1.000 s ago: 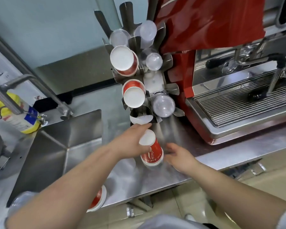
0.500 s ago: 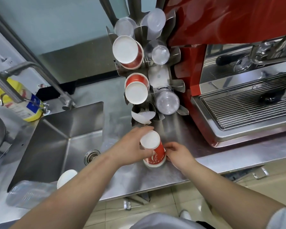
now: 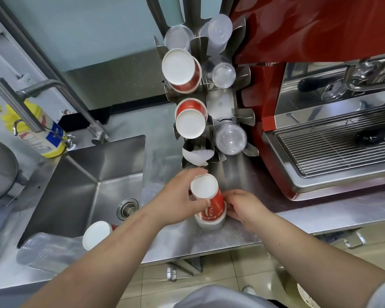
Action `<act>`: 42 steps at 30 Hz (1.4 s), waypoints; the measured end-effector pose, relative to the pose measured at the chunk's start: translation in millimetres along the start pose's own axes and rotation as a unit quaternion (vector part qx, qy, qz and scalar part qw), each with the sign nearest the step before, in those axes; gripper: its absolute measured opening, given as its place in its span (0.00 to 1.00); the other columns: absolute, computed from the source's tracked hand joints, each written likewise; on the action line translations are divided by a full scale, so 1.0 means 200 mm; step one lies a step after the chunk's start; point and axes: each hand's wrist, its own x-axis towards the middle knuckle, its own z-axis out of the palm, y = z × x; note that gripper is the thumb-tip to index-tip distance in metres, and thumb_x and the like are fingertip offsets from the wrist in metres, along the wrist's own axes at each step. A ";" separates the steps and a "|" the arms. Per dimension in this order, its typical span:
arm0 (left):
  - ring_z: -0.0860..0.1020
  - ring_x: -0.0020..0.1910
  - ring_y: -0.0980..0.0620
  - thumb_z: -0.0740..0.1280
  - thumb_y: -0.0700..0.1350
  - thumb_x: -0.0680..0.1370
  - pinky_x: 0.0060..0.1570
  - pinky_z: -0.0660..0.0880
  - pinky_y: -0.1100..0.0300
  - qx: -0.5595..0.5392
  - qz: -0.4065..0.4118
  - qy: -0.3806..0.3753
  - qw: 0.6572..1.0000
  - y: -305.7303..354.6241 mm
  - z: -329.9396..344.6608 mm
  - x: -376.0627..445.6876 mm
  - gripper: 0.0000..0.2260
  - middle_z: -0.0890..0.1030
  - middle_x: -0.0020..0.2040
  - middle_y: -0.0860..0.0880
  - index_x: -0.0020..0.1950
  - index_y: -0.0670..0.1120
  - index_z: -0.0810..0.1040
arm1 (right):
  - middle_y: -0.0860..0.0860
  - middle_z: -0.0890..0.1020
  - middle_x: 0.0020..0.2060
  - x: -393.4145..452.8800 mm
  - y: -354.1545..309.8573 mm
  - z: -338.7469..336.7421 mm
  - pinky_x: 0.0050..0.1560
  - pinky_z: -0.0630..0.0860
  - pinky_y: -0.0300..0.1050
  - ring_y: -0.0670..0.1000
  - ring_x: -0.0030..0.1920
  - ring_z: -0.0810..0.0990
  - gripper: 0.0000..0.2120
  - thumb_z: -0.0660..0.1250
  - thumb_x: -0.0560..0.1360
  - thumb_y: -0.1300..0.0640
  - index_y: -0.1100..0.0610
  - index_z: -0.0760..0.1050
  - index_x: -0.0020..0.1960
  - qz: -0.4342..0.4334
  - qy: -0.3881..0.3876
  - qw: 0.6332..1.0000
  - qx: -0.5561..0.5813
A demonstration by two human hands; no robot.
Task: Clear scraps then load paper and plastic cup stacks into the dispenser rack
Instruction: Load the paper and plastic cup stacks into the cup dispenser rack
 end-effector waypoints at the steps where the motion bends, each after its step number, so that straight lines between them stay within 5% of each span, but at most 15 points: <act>1: 0.71 0.66 0.57 0.75 0.46 0.70 0.66 0.71 0.55 -0.008 0.000 0.003 1.000 0.00 0.00 0.00 0.31 0.71 0.67 0.54 0.71 0.53 0.68 | 0.61 0.84 0.47 0.00 -0.01 0.00 0.55 0.79 0.49 0.56 0.46 0.83 0.07 0.63 0.75 0.65 0.61 0.81 0.47 -0.003 0.001 1.000 0.004; 9: 0.71 0.66 0.58 0.72 0.51 0.68 0.66 0.72 0.52 -0.046 0.023 0.031 0.998 0.05 -0.06 0.00 0.30 0.71 0.65 0.56 0.69 0.55 0.69 | 0.59 0.84 0.44 -0.03 -0.15 -0.03 0.53 0.80 0.50 0.53 0.42 0.83 0.10 0.62 0.76 0.66 0.64 0.78 0.55 -0.038 0.016 0.998 0.056; 11: 0.70 0.66 0.60 0.72 0.51 0.68 0.67 0.71 0.55 -0.046 0.035 0.043 0.997 0.07 -0.08 0.00 0.30 0.71 0.65 0.58 0.68 0.60 0.68 | 0.58 0.85 0.42 -0.05 -0.19 -0.04 0.44 0.81 0.45 0.51 0.39 0.84 0.09 0.63 0.76 0.65 0.63 0.79 0.54 -0.046 0.010 0.997 0.063; 14: 0.67 0.65 0.67 0.72 0.50 0.69 0.65 0.67 0.67 -0.027 0.061 0.056 0.996 0.11 -0.13 -0.03 0.30 0.69 0.62 0.66 0.66 0.69 0.64 | 0.58 0.85 0.41 -0.08 -0.23 -0.03 0.47 0.81 0.46 0.52 0.40 0.84 0.09 0.63 0.76 0.66 0.64 0.79 0.54 -0.065 0.005 0.995 0.081; 19: 0.65 0.63 0.73 0.74 0.46 0.72 0.61 0.61 0.78 -0.004 0.104 0.076 0.992 0.17 -0.20 -0.07 0.32 0.71 0.65 0.59 0.73 0.56 0.66 | 0.58 0.85 0.41 -0.18 -0.31 -0.03 0.50 0.80 0.48 0.52 0.39 0.83 0.09 0.64 0.74 0.66 0.64 0.80 0.52 -0.108 -0.020 0.989 0.098; 24: 0.69 0.64 0.63 0.73 0.48 0.70 0.64 0.66 0.70 -0.008 0.133 0.104 0.986 0.27 -0.27 -0.15 0.33 0.72 0.65 0.57 0.73 0.55 0.66 | 0.60 0.84 0.43 -0.29 -0.38 -0.01 0.46 0.79 0.45 0.53 0.41 0.81 0.11 0.62 0.75 0.68 0.66 0.80 0.52 -0.141 -0.044 0.984 0.102; 27: 0.69 0.63 0.66 0.73 0.49 0.69 0.62 0.65 0.73 -0.015 0.146 0.133 0.980 0.31 -0.31 -0.21 0.33 0.71 0.63 0.61 0.72 0.60 0.64 | 0.62 0.83 0.46 -0.35 -0.41 0.00 0.50 0.78 0.49 0.55 0.43 0.81 0.12 0.61 0.76 0.67 0.67 0.78 0.56 -0.153 -0.061 0.981 0.105; 31: 0.70 0.67 0.62 0.73 0.51 0.68 0.66 0.70 0.59 -0.050 0.144 0.149 0.977 0.32 -0.35 -0.30 0.34 0.70 0.66 0.63 0.69 0.66 0.61 | 0.61 0.84 0.48 -0.42 -0.40 0.04 0.51 0.78 0.49 0.54 0.44 0.82 0.11 0.61 0.76 0.66 0.65 0.79 0.56 -0.158 -0.097 0.979 0.086; 36: 0.69 0.65 0.68 0.73 0.55 0.67 0.61 0.67 0.73 -0.070 0.125 0.159 0.977 0.27 -0.36 -0.43 0.32 0.69 0.64 0.69 0.66 0.70 0.62 | 0.60 0.85 0.47 -0.48 -0.32 0.11 0.47 0.78 0.46 0.53 0.44 0.83 0.11 0.61 0.75 0.67 0.62 0.80 0.53 -0.134 -0.139 0.979 0.061; 42: 0.72 0.66 0.61 0.72 0.58 0.66 0.62 0.69 0.62 -0.106 0.066 0.168 0.978 0.13 -0.24 -0.60 0.32 0.71 0.64 0.68 0.65 0.75 0.63 | 0.62 0.85 0.46 -0.49 -0.15 0.18 0.49 0.79 0.49 0.56 0.45 0.84 0.11 0.61 0.75 0.68 0.62 0.81 0.50 -0.068 -0.157 0.985 0.038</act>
